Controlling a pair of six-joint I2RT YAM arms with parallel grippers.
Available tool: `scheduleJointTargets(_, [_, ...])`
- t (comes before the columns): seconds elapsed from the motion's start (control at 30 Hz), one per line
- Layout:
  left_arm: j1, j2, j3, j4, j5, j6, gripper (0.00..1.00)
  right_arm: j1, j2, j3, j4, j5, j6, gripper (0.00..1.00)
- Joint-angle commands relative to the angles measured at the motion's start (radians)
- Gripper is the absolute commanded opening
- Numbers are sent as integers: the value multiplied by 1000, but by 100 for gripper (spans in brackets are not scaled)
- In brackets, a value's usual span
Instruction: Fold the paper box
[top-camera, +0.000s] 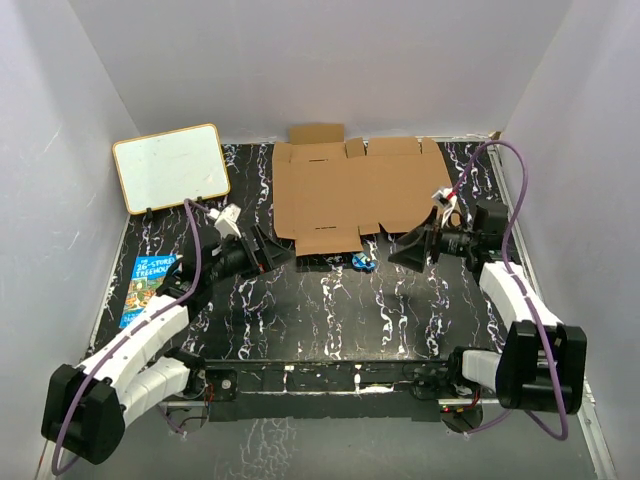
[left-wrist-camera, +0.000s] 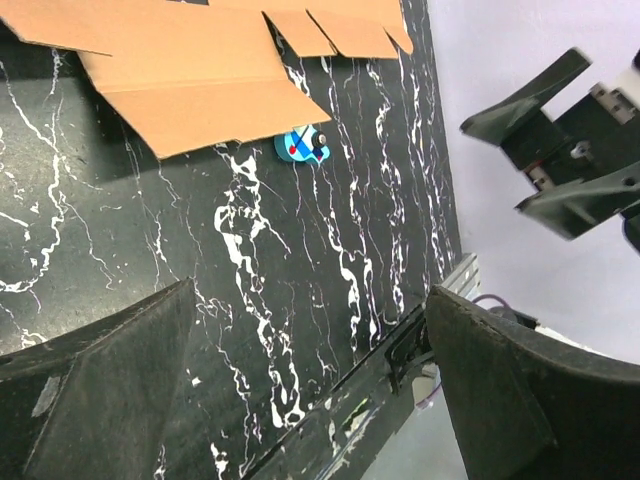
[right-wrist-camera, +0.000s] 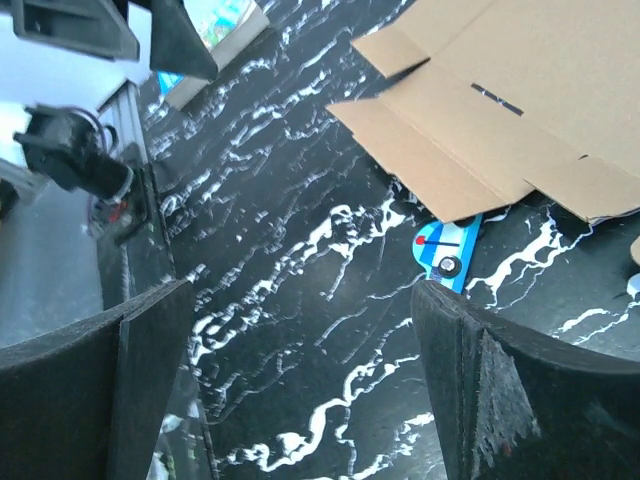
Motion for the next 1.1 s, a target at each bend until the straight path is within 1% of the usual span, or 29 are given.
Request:
scheduleJointTargets(0.0, [-2, 7, -78, 152, -33, -94, 96, 75, 51, 29, 15, -20, -385, 99])
scheduleJointTargets(0.03, [-1, 13, -88, 170, -35, -107, 95, 144, 66, 71, -133, 60, -543, 99])
scheduleJointTargets(0.07, [-2, 19, -96, 185, -37, -119, 95, 207, 82, 97, -237, 134, -638, 99])
scheduleJointTargets(0.1, [-1, 27, -99, 199, -41, -126, 95, 244, 98, 107, -256, 180, -687, 99])
scheduleJointTargets(0.17, [0, 46, -83, 205, -57, -121, 95, 282, 130, 113, -265, 205, -751, 99])
scheduleJointTargets(0.27, [1, 92, 11, 113, -98, -25, 96, 298, 172, 151, -353, 196, -835, 99])
scheduleJointTargets(0.33, [8, 138, 75, 33, -166, 59, 96, 297, 176, 173, -398, 209, -841, 99])
scheduleJointTargets(0.37, [25, 181, 110, 5, -176, 90, 96, 294, 169, 179, -413, 214, -836, 99])
scheduleJointTargets(0.43, [103, 259, 168, 1, -128, 119, 96, 285, 147, 175, -422, 208, -815, 99])
scheduleJointTargets(0.5, [175, 341, 212, 40, -40, 105, 95, 270, 125, 159, -418, 183, -803, 99])
scheduleJointTargets(0.6, [231, 477, 286, 71, 25, 91, 90, 246, 112, 151, -411, 165, -783, 99])
scheduleJointTargets(0.73, [236, 647, 411, 31, 39, 126, 86, 226, 114, 159, -409, 173, -764, 99])
scheduleJointTargets(0.77, [236, 683, 431, 30, 45, 122, 84, 224, 114, 161, -409, 176, -764, 99])
scheduleJointTargets(0.93, [238, 800, 470, 64, 5, 112, 83, 222, 105, 162, -410, 176, -762, 99])
scheduleJointTargets(0.97, [238, 824, 479, 68, -2, 110, 81, 222, 105, 163, -410, 173, -763, 99])
scheduleJointTargets(1.07, [237, 895, 487, 148, 40, 56, 69, 220, 106, 165, -409, 164, -761, 99])
